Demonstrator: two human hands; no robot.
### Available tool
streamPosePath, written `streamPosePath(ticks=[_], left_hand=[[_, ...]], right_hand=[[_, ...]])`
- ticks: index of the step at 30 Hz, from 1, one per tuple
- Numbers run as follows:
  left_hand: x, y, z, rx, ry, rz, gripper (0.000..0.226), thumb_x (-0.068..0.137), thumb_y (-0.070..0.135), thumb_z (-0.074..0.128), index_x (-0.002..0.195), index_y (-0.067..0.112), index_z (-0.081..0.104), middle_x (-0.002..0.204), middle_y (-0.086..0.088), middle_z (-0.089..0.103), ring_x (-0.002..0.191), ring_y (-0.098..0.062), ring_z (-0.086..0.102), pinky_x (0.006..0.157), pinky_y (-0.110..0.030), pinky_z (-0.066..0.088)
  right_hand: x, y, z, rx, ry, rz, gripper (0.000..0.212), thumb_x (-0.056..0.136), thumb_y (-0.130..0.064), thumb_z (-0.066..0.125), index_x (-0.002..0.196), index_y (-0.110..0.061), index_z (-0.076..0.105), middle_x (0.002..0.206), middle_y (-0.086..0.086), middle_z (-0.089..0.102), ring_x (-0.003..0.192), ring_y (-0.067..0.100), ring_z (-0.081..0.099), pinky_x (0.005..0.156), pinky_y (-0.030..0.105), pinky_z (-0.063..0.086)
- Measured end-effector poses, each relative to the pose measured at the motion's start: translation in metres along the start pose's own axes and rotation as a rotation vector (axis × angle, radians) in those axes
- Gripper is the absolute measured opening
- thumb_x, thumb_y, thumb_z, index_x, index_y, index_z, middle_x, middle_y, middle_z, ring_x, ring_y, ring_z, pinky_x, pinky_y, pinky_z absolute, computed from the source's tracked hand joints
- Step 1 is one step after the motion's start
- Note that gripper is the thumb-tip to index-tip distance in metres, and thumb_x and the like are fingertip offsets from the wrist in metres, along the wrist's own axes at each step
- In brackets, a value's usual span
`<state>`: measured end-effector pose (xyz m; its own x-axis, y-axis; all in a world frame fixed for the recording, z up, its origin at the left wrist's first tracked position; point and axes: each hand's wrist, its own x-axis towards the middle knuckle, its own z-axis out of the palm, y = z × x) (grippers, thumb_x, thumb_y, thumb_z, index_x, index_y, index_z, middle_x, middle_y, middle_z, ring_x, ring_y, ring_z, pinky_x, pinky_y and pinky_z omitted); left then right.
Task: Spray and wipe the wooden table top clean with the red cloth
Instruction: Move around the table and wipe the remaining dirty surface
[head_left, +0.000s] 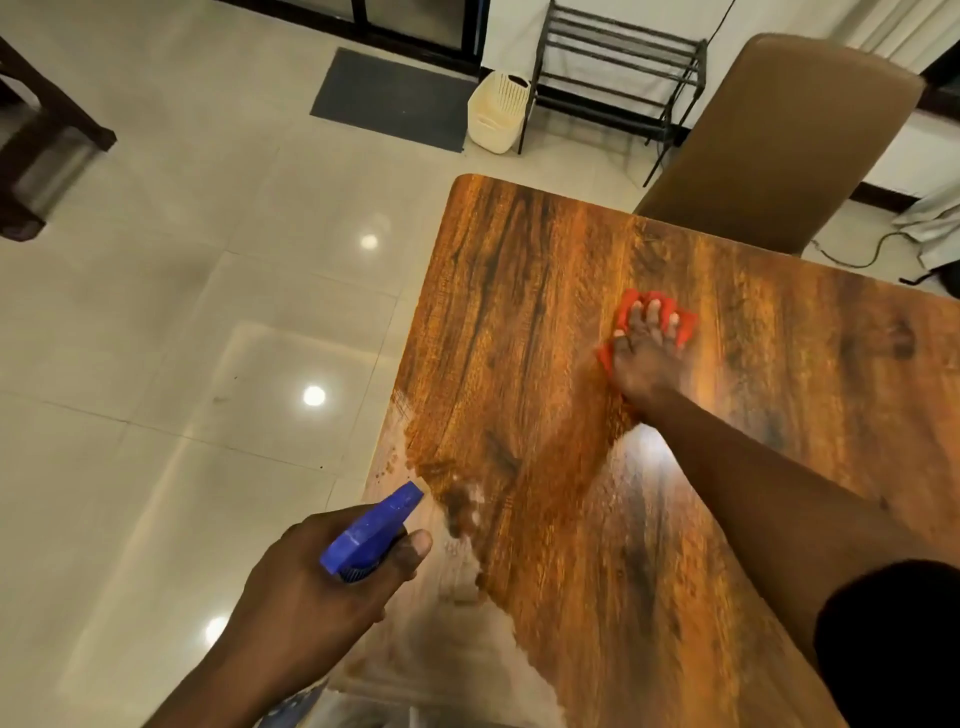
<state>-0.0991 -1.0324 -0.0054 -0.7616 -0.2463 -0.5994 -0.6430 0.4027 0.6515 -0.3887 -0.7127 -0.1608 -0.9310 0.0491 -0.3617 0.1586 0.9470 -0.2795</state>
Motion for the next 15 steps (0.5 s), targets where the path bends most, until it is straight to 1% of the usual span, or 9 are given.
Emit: streamPosePath(ticks=[2, 5, 7, 8, 10, 11, 12, 13, 15], left_hand=[[-0.005, -0.002, 0.0, -0.001, 0.003, 0.005, 0.063, 0.073, 0.092, 0.064, 0.087, 0.033, 0.079, 0.081, 0.009, 0.086, 0.061, -0.013, 0.082, 0.081, -0.047, 0.067], [-0.011, -0.007, -0.002, 0.005, 0.009, 0.006, 0.067, 0.065, 0.095, 0.061, 0.087, 0.033, 0.078, 0.08, 0.009, 0.086, 0.06, -0.012, 0.081, 0.079, -0.047, 0.067], [-0.017, -0.011, -0.003, 0.024, 0.002, 0.027, 0.062, 0.07, 0.093, 0.066, 0.088, 0.035, 0.078, 0.078, 0.008, 0.085, 0.059, -0.012, 0.081, 0.079, -0.048, 0.067], [-0.021, -0.013, -0.002, 0.039, -0.006, 0.041, 0.057, 0.072, 0.091, 0.068, 0.089, 0.037, 0.077, 0.077, 0.008, 0.085, 0.058, -0.011, 0.08, 0.079, -0.047, 0.067], [-0.029, -0.017, -0.001, 0.07, -0.009, 0.05, 0.05, 0.077, 0.084, 0.072, 0.089, 0.036, 0.077, 0.073, 0.007, 0.083, 0.058, -0.011, 0.078, 0.079, -0.048, 0.066], [-0.034, -0.021, 0.0, 0.083, -0.006, 0.05, 0.045, 0.079, 0.077, 0.074, 0.087, 0.033, 0.077, 0.071, 0.005, 0.081, 0.058, -0.013, 0.077, 0.079, -0.049, 0.066], [-0.037, -0.025, 0.001, 0.095, -0.002, 0.043, 0.041, 0.082, 0.071, 0.076, 0.085, 0.03, 0.077, 0.069, 0.003, 0.08, 0.059, -0.016, 0.077, 0.079, -0.05, 0.065], [-0.041, -0.028, 0.001, 0.106, -0.001, 0.029, 0.043, 0.084, 0.068, 0.077, 0.082, 0.025, 0.076, 0.067, 0.0, 0.079, 0.061, -0.019, 0.076, 0.08, -0.052, 0.064], [-0.049, -0.035, 0.0, 0.11, -0.008, -0.008, 0.058, 0.084, 0.074, 0.074, 0.075, 0.017, 0.075, 0.066, -0.007, 0.078, 0.064, -0.026, 0.076, 0.08, -0.054, 0.062]], right_hand=[[-0.006, -0.03, 0.015, -0.052, -0.048, -0.159, 0.064, 0.118, -0.044, 0.025, 0.174, -0.028, -0.003, 0.18, -0.001, -0.019, 0.165, 0.03, -0.022, 0.134, 0.052, -0.01], [-0.041, -0.068, 0.047, -0.152, -0.129, -0.415, 0.067, 0.118, -0.044, 0.026, 0.173, -0.028, -0.008, 0.179, -0.001, -0.02, 0.164, 0.03, -0.025, 0.134, 0.057, -0.004], [-0.075, -0.082, 0.068, -0.201, -0.189, -0.579, 0.067, 0.118, -0.044, 0.027, 0.173, -0.028, -0.006, 0.179, -0.002, -0.018, 0.164, 0.028, -0.025, 0.134, 0.057, -0.002], [-0.095, -0.082, 0.078, -0.215, -0.216, -0.655, 0.066, 0.117, -0.044, 0.026, 0.173, -0.028, -0.005, 0.179, -0.003, -0.018, 0.164, 0.026, -0.026, 0.134, 0.055, -0.006], [-0.14, -0.072, 0.096, -0.234, -0.252, -0.777, 0.067, 0.116, -0.047, 0.023, 0.173, -0.03, -0.006, 0.179, -0.006, -0.018, 0.163, 0.02, -0.029, 0.131, 0.047, -0.018], [-0.165, -0.062, 0.104, -0.232, -0.255, -0.816, 0.066, 0.115, -0.048, 0.021, 0.173, -0.031, -0.006, 0.179, -0.008, -0.018, 0.163, 0.018, -0.03, 0.129, 0.043, -0.02], [-0.188, -0.048, 0.111, -0.225, -0.243, -0.836, 0.064, 0.116, -0.048, 0.02, 0.173, -0.032, -0.004, 0.179, -0.009, -0.018, 0.163, 0.017, -0.028, 0.129, 0.041, -0.02], [-0.212, -0.032, 0.117, -0.217, -0.223, -0.843, 0.063, 0.117, -0.047, 0.02, 0.174, -0.032, -0.002, 0.18, -0.009, -0.016, 0.165, 0.017, -0.024, 0.131, 0.041, -0.017], [-0.258, 0.007, 0.127, -0.204, -0.164, -0.842, 0.062, 0.119, -0.045, 0.023, 0.175, -0.029, 0.003, 0.182, -0.009, -0.007, 0.168, 0.02, -0.012, 0.135, 0.042, -0.01]])
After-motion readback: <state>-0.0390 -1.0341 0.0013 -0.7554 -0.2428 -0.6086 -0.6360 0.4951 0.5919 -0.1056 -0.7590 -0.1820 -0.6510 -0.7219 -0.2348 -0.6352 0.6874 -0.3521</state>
